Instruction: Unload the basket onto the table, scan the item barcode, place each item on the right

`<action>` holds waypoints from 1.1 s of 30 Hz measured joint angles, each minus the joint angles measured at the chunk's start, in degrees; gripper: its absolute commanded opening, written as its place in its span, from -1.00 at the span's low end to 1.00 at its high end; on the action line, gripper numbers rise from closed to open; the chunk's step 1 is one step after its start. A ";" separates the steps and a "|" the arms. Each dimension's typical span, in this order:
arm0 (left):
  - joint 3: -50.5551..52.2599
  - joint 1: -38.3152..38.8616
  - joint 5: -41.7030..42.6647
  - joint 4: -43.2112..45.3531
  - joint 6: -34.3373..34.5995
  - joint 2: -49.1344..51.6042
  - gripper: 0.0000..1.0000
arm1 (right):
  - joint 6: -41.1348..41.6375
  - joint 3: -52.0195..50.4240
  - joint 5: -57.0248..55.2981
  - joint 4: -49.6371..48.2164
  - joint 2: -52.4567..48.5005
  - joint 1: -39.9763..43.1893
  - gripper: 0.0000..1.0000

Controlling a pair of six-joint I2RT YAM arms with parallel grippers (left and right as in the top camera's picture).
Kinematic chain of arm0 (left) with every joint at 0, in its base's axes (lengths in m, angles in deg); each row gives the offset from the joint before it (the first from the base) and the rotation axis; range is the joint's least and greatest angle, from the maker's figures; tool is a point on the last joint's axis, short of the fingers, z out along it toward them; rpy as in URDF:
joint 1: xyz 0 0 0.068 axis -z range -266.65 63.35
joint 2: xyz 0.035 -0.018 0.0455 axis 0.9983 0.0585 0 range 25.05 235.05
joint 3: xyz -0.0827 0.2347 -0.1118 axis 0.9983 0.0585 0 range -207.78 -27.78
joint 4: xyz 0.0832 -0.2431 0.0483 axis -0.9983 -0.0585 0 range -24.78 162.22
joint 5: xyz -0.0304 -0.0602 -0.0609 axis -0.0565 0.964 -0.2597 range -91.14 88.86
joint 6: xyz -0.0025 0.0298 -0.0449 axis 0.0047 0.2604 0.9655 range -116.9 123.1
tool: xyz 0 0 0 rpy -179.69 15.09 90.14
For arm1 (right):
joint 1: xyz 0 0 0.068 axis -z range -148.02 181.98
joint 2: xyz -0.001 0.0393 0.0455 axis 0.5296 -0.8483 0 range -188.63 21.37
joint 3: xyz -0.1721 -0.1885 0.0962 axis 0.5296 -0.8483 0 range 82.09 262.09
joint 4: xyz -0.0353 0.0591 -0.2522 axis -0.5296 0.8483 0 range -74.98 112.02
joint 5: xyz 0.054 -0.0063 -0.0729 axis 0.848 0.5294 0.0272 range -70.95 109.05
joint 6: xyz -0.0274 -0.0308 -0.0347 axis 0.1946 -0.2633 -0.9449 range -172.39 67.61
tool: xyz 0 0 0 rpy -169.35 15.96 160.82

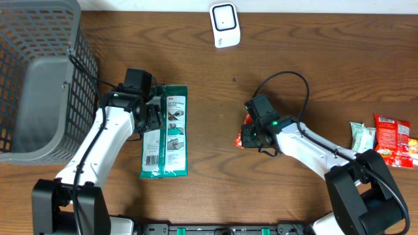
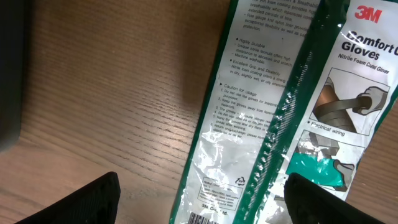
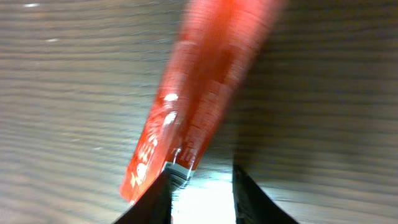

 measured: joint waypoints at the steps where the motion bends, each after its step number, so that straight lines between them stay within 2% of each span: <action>1: 0.00 0.00 0.00 -0.02 0.00 0.00 0.70 | 0.79 -0.07 1.25 -0.68 0.00 -0.24 -0.31; 4: 0.00 0.00 0.00 -0.02 0.00 0.00 0.70 | 3.80 -0.42 3.54 -3.08 -0.02 -0.92 -0.26; 8: 0.00 0.00 0.00 -0.02 0.00 0.00 0.71 | 7.30 -1.11 4.87 -9.18 -0.13 -3.85 -0.04; 13: 0.00 0.00 0.00 -0.02 0.00 0.00 0.70 | 8.55 -1.20 4.68 -15.74 -0.13 -8.15 0.14; 20: 0.00 0.00 0.00 0.00 0.00 0.00 0.70 | 7.69 -1.22 1.44 -19.52 -0.13 -11.30 0.17; 24: 0.00 0.00 0.00 -0.02 0.02 0.00 0.70 | 5.75 -1.22 0.50 -19.56 0.35 -9.25 0.17; 29: 0.00 0.00 0.00 0.00 0.00 0.00 0.70 | 4.79 -1.20 0.00 -21.90 3.39 -2.86 0.16; 33: 0.00 0.00 0.00 -0.02 0.00 0.00 0.71 | 4.52 -0.92 -0.79 -22.16 3.87 1.51 0.24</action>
